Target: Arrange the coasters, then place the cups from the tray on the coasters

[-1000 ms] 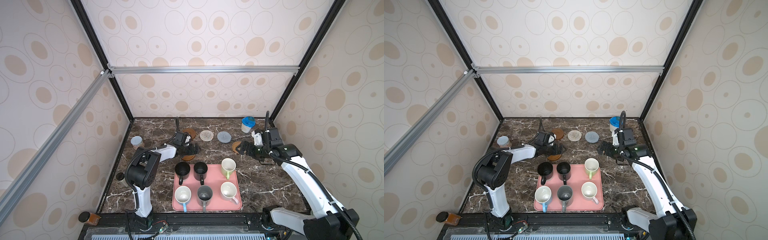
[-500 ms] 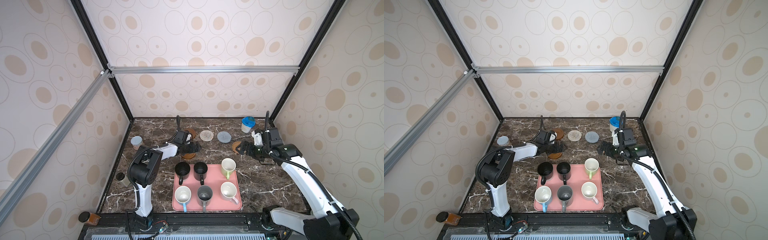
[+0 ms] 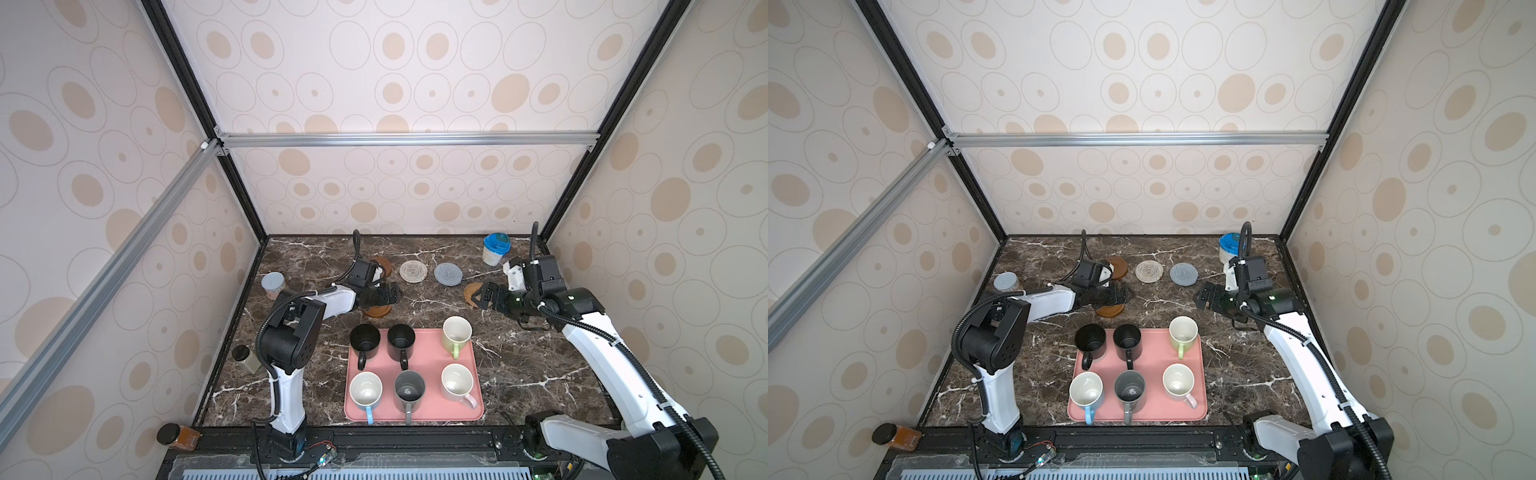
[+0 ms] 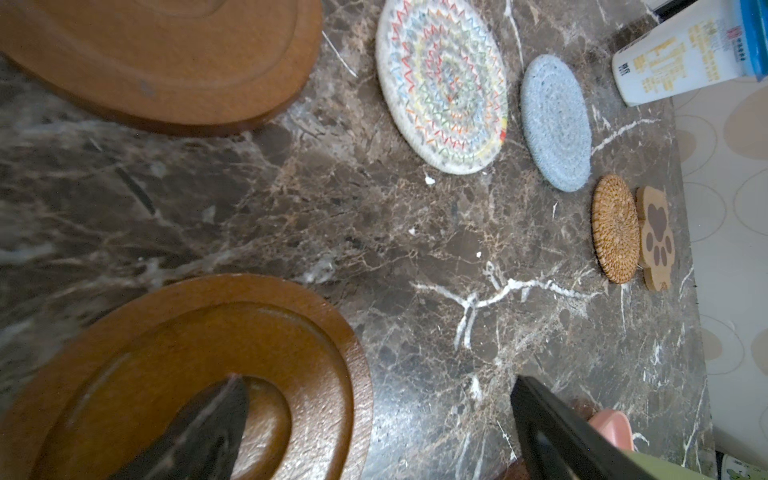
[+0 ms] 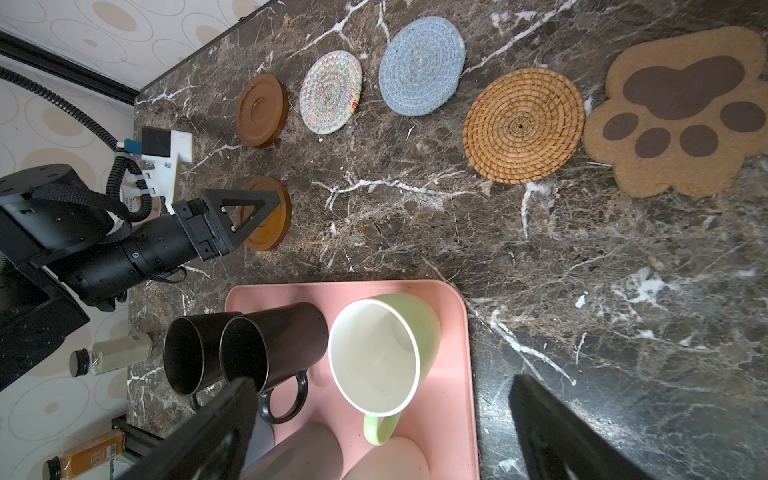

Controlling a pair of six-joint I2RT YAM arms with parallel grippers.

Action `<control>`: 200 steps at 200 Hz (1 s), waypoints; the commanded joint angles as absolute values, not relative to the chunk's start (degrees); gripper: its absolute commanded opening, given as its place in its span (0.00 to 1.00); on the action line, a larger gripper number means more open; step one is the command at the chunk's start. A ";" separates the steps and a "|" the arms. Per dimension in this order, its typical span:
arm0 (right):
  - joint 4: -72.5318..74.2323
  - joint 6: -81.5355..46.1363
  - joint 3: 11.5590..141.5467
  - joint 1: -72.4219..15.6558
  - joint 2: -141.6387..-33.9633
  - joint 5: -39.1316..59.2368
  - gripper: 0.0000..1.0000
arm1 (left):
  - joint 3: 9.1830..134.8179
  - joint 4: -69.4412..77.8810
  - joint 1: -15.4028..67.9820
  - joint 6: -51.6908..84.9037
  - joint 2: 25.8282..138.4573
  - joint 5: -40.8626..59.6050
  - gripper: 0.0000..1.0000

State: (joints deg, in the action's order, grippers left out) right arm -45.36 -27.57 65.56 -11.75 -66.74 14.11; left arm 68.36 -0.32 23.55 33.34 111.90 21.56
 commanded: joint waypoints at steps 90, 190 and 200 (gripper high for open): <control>-45.26 -25.09 66.97 -11.51 -69.29 13.50 0.98 | 64.08 1.53 22.85 32.91 97.51 17.30 1.00; -42.45 -18.94 77.14 -8.43 -89.67 17.60 0.99 | 58.56 0.53 21.60 33.18 91.75 18.02 1.00; -42.45 -18.42 78.60 -7.67 -92.20 18.25 0.99 | 58.25 0.35 21.55 33.14 91.71 17.92 1.00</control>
